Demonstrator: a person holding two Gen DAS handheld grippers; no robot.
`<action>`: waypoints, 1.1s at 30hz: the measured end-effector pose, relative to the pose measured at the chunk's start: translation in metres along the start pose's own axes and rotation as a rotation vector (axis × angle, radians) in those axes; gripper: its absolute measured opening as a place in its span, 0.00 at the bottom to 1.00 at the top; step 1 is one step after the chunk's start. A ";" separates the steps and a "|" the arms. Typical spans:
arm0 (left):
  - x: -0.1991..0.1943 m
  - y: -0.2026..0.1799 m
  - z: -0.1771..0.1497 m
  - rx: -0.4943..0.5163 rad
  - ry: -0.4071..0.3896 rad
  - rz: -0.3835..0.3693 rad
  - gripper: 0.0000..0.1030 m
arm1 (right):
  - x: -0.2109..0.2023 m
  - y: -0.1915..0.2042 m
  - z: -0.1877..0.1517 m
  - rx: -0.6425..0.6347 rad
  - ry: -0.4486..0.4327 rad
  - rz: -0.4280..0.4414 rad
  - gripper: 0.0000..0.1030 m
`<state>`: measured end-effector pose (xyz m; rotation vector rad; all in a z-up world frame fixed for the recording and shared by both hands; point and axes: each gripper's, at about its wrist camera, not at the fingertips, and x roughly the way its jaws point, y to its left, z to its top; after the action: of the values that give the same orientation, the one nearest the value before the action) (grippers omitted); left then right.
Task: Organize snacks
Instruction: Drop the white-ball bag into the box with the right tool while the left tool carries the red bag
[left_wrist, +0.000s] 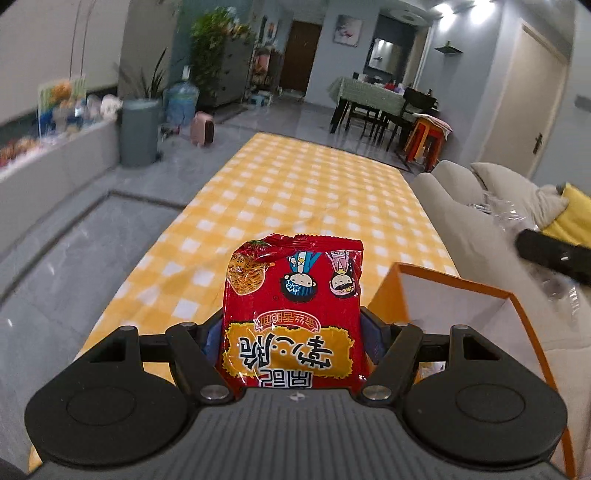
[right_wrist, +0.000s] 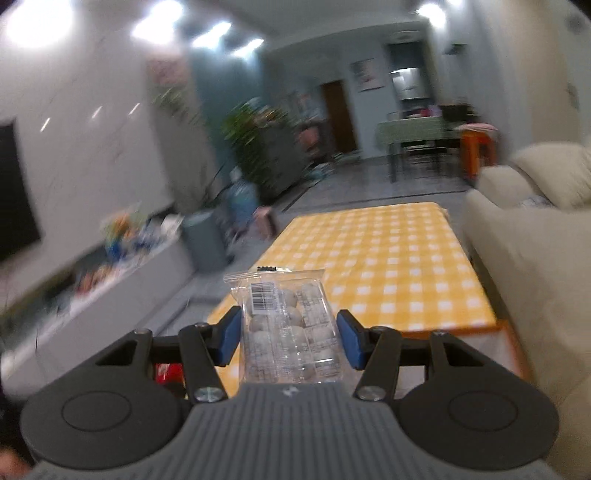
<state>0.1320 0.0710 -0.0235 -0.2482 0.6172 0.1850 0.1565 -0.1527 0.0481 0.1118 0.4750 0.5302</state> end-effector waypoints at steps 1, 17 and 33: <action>0.000 -0.007 -0.001 0.007 -0.011 0.001 0.79 | -0.005 -0.008 0.005 -0.039 0.010 0.008 0.52; 0.022 -0.043 -0.006 0.028 0.058 -0.139 0.79 | 0.052 -0.083 -0.002 -0.573 0.512 0.083 0.53; 0.047 -0.034 -0.017 0.024 0.131 -0.150 0.79 | 0.140 -0.078 -0.040 -0.970 0.756 0.196 0.57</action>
<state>0.1686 0.0382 -0.0583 -0.2843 0.7272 0.0167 0.2796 -0.1492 -0.0620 -1.0133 0.8921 0.9471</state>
